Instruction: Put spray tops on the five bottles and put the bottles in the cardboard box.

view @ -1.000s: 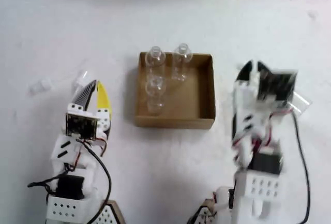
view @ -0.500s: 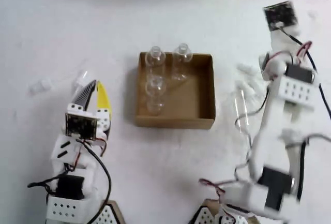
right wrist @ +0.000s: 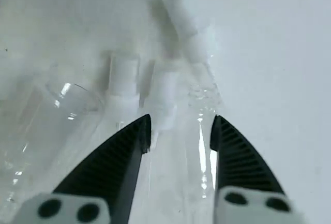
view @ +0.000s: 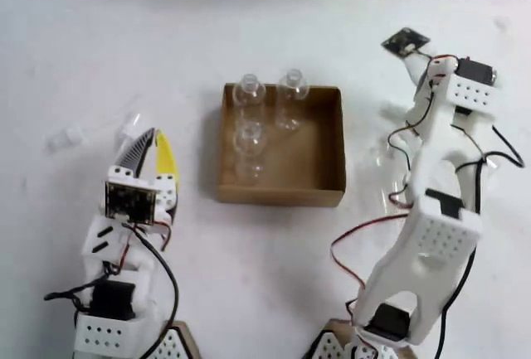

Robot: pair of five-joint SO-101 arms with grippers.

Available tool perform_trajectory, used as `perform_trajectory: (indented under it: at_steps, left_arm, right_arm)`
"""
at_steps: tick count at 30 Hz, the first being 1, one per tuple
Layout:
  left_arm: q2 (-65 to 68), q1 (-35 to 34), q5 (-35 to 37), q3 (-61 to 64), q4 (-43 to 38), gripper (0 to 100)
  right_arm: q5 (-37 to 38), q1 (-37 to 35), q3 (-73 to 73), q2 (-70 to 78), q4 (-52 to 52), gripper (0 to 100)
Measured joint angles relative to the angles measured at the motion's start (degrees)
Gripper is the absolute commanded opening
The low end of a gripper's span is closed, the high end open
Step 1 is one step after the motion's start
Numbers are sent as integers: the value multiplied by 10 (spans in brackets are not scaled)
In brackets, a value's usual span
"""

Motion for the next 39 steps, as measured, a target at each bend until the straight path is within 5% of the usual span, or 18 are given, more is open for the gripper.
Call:
perform_trajectory:
  at_steps: [20,39]
  left_arm:
    - [0,6,-4,0,0,25]
    - [0,25,-42,0,4,25]
  right_arm:
    - [68,35,-273,219,52,175]
    - [99,49,-299,229,68,30]
